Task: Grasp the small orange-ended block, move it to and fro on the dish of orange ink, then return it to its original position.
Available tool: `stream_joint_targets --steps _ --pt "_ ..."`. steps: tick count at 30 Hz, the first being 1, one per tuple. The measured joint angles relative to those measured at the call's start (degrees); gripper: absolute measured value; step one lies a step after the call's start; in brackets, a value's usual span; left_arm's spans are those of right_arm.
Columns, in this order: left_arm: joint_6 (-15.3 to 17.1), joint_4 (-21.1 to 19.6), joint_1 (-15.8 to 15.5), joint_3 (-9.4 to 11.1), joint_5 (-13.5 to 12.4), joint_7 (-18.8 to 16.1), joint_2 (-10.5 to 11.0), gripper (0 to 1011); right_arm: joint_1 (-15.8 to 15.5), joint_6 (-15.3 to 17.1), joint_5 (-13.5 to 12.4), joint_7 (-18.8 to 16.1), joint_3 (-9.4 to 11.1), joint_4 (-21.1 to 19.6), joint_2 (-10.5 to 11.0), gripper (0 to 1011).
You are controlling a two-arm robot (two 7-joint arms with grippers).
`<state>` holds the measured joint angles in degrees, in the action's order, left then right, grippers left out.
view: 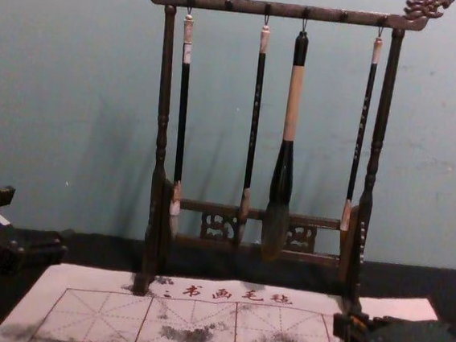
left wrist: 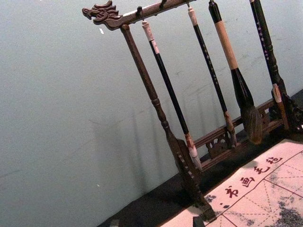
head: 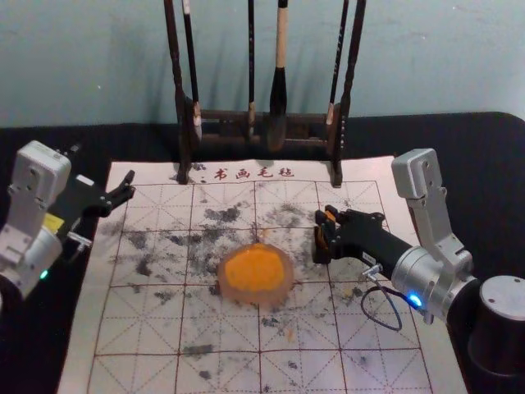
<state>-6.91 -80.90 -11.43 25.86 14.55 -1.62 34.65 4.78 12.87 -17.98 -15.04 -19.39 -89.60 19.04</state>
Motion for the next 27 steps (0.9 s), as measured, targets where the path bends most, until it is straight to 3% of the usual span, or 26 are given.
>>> stream_joint_targets --steps 7,13,18,27 --pt "0.0 0.0 0.0 0.0 0.0 0.0 0.0 1001 -0.03 0.04 -0.03 0.0 0.0 0.0 0.02 116" --pt "0.0 0.0 0.0 0.0 0.0 0.0 0.0 1001 -0.03 0.07 -0.09 0.0 0.0 -0.01 0.03 268" --pt "0.0 0.0 0.0 0.0 0.0 0.0 0.0 1001 -0.03 0.1 -0.13 0.0 0.0 -0.02 0.03 473" --pt "0.0 0.0 0.0 0.0 0.0 0.0 0.0 1001 -0.03 0.14 -0.18 0.0 0.0 -0.02 0.03 736"
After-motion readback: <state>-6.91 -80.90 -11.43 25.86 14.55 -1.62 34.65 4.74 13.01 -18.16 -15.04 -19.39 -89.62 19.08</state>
